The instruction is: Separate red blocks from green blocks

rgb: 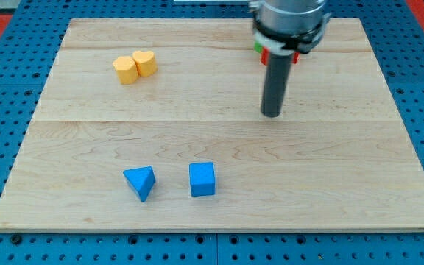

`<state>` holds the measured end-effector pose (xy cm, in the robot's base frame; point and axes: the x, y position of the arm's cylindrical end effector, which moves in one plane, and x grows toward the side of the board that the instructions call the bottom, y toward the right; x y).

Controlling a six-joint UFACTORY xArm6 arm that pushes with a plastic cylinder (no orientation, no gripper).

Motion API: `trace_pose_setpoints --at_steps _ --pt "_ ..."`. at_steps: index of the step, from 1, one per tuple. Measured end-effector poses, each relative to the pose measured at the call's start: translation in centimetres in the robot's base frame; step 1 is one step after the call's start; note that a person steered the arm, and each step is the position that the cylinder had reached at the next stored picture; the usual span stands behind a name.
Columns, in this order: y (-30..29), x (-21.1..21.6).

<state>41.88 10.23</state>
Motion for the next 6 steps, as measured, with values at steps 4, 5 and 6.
trace_pose_setpoints --at_steps 4,5,6 --pt "12.1 -13.4" --pt "6.0 -13.4" --pt "-2.0 -13.4"
